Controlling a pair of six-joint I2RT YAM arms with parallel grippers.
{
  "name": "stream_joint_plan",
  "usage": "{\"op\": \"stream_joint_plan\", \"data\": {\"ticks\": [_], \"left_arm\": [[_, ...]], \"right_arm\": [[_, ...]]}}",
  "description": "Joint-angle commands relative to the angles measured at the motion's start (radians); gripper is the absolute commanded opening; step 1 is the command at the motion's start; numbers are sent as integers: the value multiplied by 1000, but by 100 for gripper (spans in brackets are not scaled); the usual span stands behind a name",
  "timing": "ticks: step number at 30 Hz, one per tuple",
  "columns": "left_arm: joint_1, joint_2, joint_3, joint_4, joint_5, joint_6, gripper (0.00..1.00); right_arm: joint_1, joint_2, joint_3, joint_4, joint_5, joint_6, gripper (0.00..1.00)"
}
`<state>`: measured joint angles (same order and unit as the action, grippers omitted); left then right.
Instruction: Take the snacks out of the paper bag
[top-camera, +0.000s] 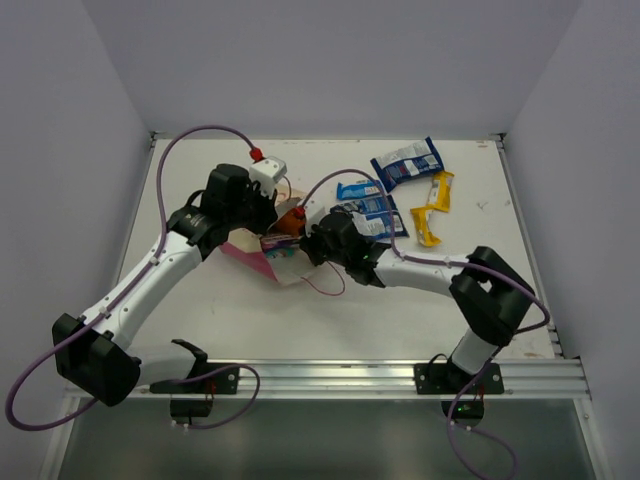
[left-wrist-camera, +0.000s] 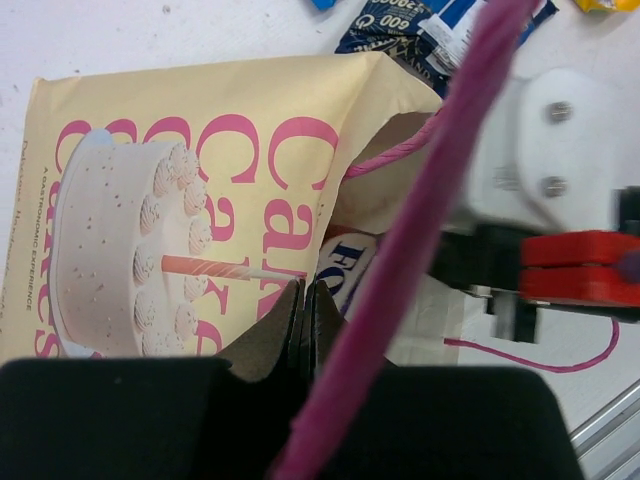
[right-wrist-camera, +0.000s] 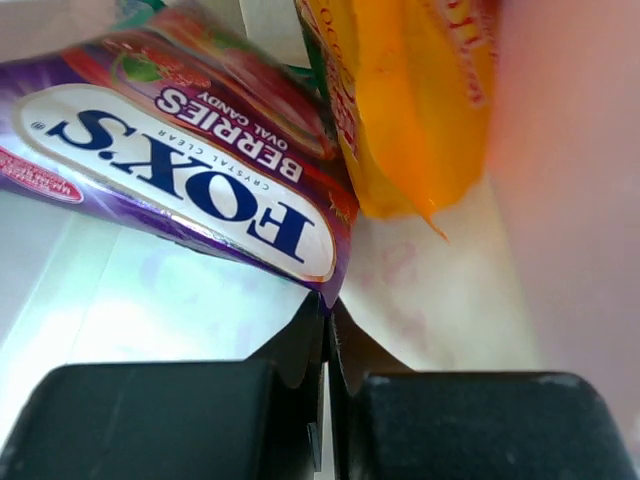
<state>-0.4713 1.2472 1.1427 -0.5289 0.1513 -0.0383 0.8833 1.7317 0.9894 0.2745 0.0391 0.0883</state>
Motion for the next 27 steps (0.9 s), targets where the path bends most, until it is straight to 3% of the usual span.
{"op": "stream_joint_plan", "data": {"ticks": [1,9,16,21,23,24,25,27], "left_arm": [[7,-3,22,23,-67,-21,0],[19,34,22,29,-234,-63,0],[45,99,17,75,-338,-66,0],[66,139,37,109,-357,-52,0],[69,149,45,116,-355,-35,0],[69,147,48,118,-345,-26,0],[69,143,51,116,-316,-20,0],[69,120,48,115,-280,5,0]], "right_arm": [[-6,-191,-31,-17,62,-4,0],[-47,-480,-156,-191,134,76,0],[-268,-724,-268,-412,182,283,0],[-299,-788,-293,-606,228,376,2],[-299,-784,-299,-656,249,418,29],[-300,-775,-295,-679,264,427,54],[-299,-749,-285,-701,283,444,62],[-297,-718,-233,-721,294,412,66]]}}
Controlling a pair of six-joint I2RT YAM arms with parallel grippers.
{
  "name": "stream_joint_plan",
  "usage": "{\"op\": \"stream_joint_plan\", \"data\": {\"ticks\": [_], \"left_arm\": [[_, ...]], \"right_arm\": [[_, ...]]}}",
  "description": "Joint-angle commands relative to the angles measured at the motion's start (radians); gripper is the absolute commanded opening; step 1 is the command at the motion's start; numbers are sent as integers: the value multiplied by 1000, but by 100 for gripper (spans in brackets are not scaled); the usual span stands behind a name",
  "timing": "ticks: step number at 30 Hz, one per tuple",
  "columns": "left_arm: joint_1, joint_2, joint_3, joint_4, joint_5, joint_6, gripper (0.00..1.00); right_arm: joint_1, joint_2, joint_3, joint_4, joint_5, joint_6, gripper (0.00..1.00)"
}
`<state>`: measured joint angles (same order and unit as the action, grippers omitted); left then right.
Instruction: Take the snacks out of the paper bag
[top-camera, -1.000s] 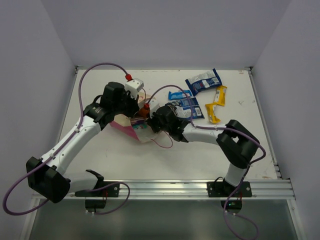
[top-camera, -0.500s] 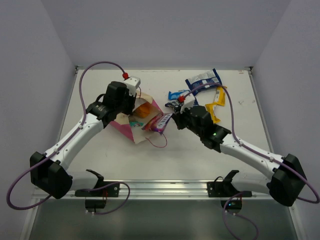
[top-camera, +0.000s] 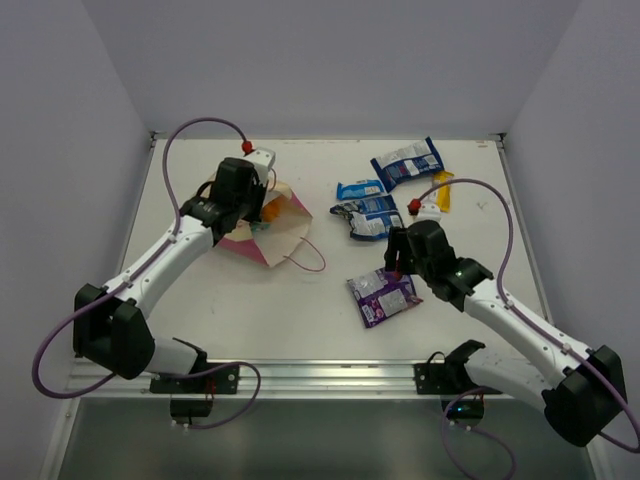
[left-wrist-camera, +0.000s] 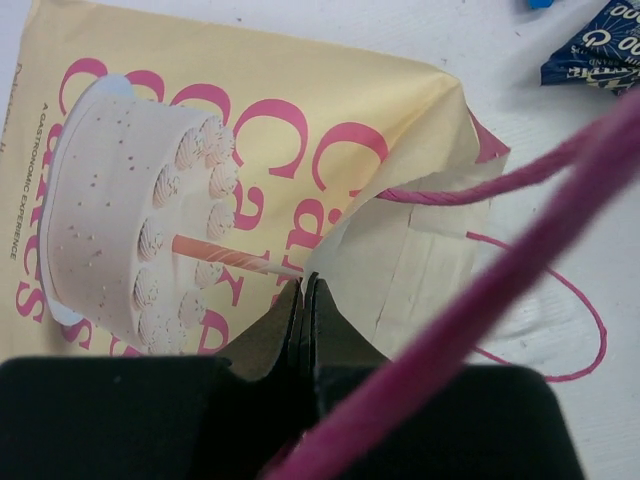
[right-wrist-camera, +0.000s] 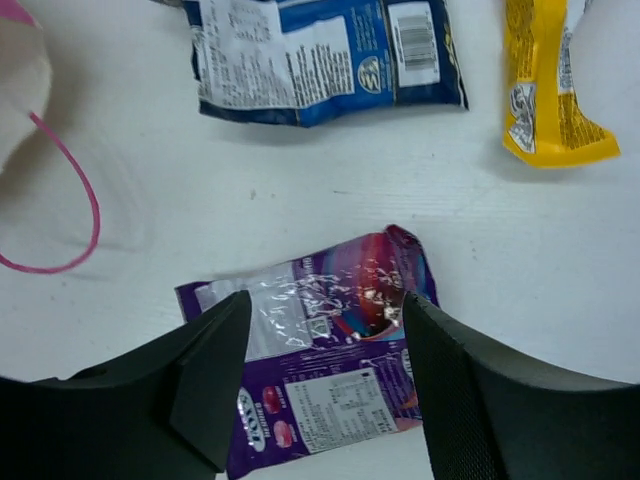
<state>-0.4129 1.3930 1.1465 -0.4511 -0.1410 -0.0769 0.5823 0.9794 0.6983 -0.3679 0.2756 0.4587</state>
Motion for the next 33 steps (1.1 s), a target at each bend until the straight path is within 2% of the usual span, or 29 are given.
{"op": "stream_joint_plan", "data": {"ticks": [1,6,9,15,16,19,25,33], "left_arm": [[11,-35,42,31,47,48,0],[11,-94,35,-15,122,72,0],[11,-120,35,-44,170,104,0],[10,-153,9,-46,231,86,0],[10,-157,1,-46,244,88,0],[10,-166,-19,-44,270,39,0],[10,-175,-80,-18,304,-20,0],[8,-169,-85,25,328,-112,0]], "right_arm": [[11,59,79,-68,33,-12,66],[68,137,148,213,-221,-150,66],[126,276,210,359,-295,-154,66],[235,604,377,506,-322,79,67],[244,637,392,512,-332,178,67],[249,740,454,504,-352,337,68],[272,863,518,570,-306,492,69],[298,1038,644,523,-320,684,72]]}}
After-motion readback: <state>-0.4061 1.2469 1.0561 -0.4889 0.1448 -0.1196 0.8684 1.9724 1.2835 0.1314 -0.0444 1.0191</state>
